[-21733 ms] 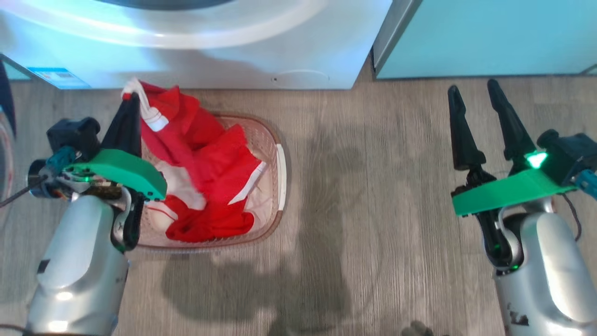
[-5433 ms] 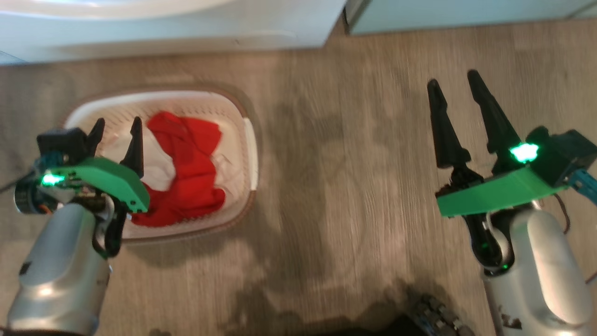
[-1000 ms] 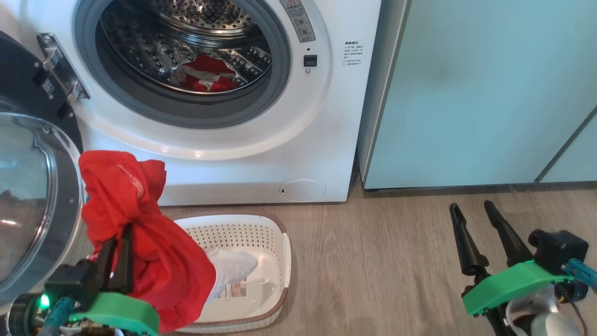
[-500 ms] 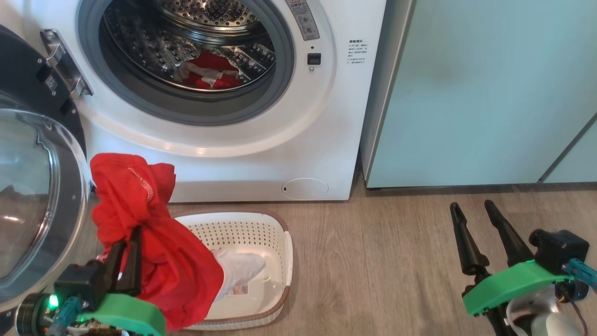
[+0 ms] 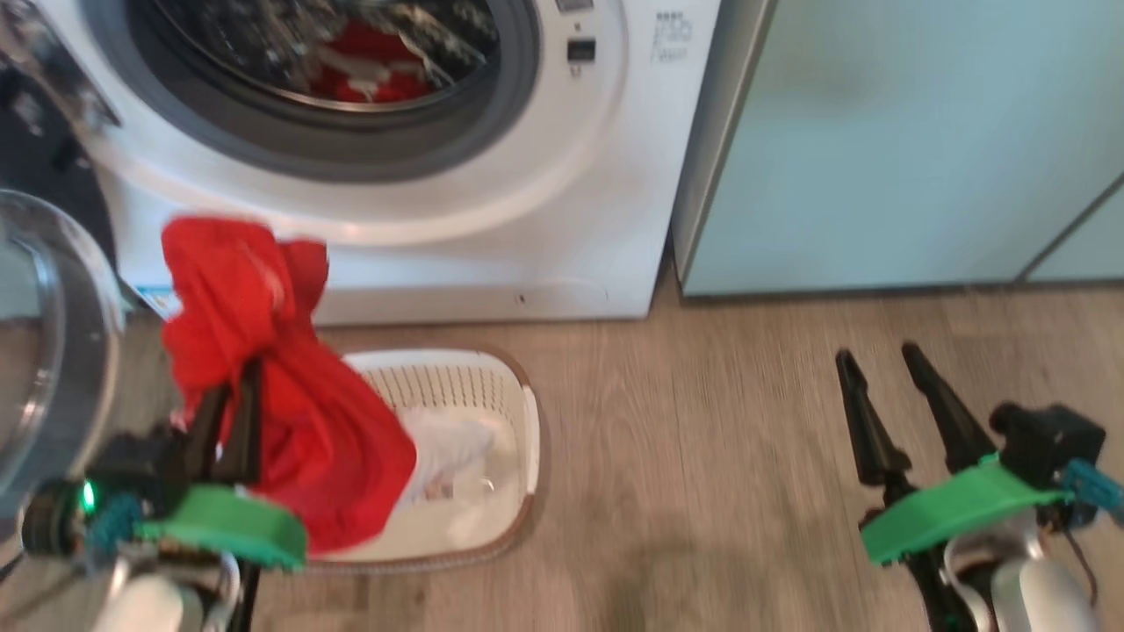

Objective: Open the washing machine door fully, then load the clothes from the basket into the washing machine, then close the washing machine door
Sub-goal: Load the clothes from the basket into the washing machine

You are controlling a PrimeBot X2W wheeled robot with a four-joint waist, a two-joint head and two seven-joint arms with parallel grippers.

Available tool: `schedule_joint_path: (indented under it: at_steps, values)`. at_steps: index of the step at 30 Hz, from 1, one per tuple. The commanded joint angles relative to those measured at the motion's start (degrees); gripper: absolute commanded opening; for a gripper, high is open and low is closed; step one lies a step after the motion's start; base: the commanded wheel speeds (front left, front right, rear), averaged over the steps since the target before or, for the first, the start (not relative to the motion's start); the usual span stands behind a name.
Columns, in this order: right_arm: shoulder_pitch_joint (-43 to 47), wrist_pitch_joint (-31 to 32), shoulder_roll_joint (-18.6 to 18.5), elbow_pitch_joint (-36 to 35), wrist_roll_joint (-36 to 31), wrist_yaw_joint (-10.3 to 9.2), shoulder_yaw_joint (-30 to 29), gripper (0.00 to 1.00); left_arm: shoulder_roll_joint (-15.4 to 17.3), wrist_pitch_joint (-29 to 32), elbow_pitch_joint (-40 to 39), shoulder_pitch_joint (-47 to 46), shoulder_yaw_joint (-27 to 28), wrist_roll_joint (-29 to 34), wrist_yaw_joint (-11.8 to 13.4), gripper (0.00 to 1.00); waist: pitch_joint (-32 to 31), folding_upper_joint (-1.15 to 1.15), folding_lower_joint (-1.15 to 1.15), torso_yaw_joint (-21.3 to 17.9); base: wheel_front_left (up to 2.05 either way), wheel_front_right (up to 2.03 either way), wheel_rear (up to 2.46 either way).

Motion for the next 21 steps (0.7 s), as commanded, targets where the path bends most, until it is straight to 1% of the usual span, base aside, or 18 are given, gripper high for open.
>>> schedule_joint_path:
  at_steps: [1, 3, 4, 6, 7, 8, 9, 10, 13, 17, 21]
  values:
    - [-3.77, -0.91, -0.28, -2.45, -0.24, 0.00, 1.81, 1.00, 1.71, -0.16, -1.07, -5.56, 2.48, -0.53, -0.48, 0.00, 4.33, 0.00, 0.00, -1.68, 0.00, 0.00, 0.00]
    - [-5.10, -1.39, -0.28, -2.48, -0.05, 0.00, 2.19, 1.00, 1.70, -0.02, 0.19, -8.74, 2.71, -0.85, -1.06, 0.00, 7.13, 0.00, 0.00, -2.60, 0.00, 0.00, 0.00]
    - [-5.10, -1.39, -0.28, -2.48, -0.05, 0.00, 2.19, 1.00, 1.70, -0.02, 0.19, -8.74, 2.71, -0.85, -1.06, 0.00, 7.13, 0.00, 0.00, -2.60, 0.00, 0.00, 0.00]
    - [-6.55, -2.09, -0.28, -2.51, 0.20, 0.00, 2.65, 1.00, 1.68, 0.08, 2.01, -12.55, 3.30, -1.55, -1.74, 0.00, 10.14, 0.00, 0.00, -3.56, 0.00, 0.00, 0.00]
    - [-7.33, -2.55, -0.28, -2.52, 0.38, 0.00, 3.04, 1.00, 1.78, 0.27, 3.15, -14.57, 3.58, -1.98, -2.24, 0.00, 11.72, 0.00, 0.00, -4.24, 0.00, 0.00, 0.00]
    - [-8.75, -3.51, -0.28, -2.10, 0.72, 0.00, 3.75, 1.00, 2.13, 0.66, 5.90, -18.64, 4.13, -2.79, -3.32, 0.00, 14.31, 0.00, 0.00, -5.67, 0.00, 0.00, 0.00]
    - [-8.75, -3.51, -0.28, -2.10, 0.72, 0.00, 3.75, 1.00, 2.13, 0.66, 5.90, -18.64, 4.13, -2.79, -3.32, 0.00, 14.31, 0.00, 0.00, -5.67, 0.00, 0.00, 0.00]
    - [-10.02, -4.49, -0.28, -1.50, 1.26, 0.00, 4.46, 1.00, 2.70, 1.22, 8.76, -22.87, 4.84, -3.65, -4.39, 0.00, 16.83, 0.00, 0.00, -7.11, 0.00, 0.00, 0.00]
    - [-11.90, -6.32, -0.28, -0.29, 2.51, 0.00, 5.68, 1.00, 3.52, 2.82, 13.11, -29.65, 6.22, -5.81, -6.20, 0.00, 20.14, 0.00, 0.00, -9.05, 0.00, 0.00, 0.00]
    - [-14.08, -8.95, -0.28, 2.04, 4.18, 0.00, 7.84, 1.00, 5.36, 6.48, 18.96, -38.43, 6.67, -7.43, -8.64, 0.00, 23.62, 0.00, 0.00, -11.43, 0.00, 0.00, 0.00]
    - [-16.43, -11.07, -0.28, 4.71, 5.54, 0.00, 10.02, 1.00, 7.02, 10.79, 23.98, -46.57, 7.15, -9.02, -10.33, 0.00, 26.28, 0.00, 0.00, -13.70, 0.00, 0.00, 0.00]
